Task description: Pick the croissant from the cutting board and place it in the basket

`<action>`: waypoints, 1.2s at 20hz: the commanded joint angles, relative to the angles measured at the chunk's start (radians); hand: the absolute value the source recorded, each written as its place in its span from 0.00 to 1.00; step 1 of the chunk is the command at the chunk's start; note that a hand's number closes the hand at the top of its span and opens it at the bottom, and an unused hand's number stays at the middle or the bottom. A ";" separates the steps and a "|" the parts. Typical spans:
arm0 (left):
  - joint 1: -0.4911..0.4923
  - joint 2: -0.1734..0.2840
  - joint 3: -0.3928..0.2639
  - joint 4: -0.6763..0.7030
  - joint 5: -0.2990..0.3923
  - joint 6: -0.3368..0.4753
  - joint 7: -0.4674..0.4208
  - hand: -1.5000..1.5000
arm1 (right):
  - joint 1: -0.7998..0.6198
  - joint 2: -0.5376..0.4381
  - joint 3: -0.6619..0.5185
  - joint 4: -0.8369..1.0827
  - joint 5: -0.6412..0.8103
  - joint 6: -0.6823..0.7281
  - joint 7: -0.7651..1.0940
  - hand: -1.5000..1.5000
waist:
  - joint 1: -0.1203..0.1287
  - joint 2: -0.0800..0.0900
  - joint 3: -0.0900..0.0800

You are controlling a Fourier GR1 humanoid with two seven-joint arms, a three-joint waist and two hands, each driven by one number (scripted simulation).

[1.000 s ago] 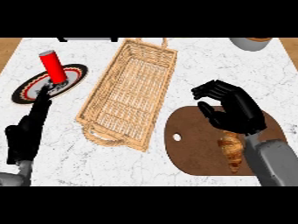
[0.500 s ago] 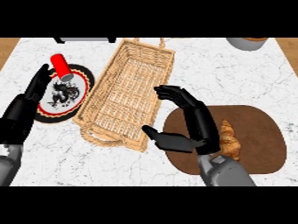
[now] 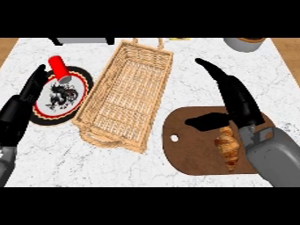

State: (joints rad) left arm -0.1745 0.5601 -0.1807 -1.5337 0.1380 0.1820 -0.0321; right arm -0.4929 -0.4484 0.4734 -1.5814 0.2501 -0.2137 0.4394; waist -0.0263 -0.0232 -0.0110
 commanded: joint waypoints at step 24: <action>-0.011 -0.025 0.084 0.023 -0.014 -0.114 -0.040 0.50 | -0.211 -0.250 0.007 -0.034 -0.358 0.877 0.512 0.00 | 0.035 0.024 0.010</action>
State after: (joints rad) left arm -0.2020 0.5175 -0.1334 -1.5184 0.1083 0.1189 -0.0449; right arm -0.6937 -0.7412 0.4686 -1.6545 -0.1501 0.6043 0.8973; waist 0.0015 -0.0009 -0.0006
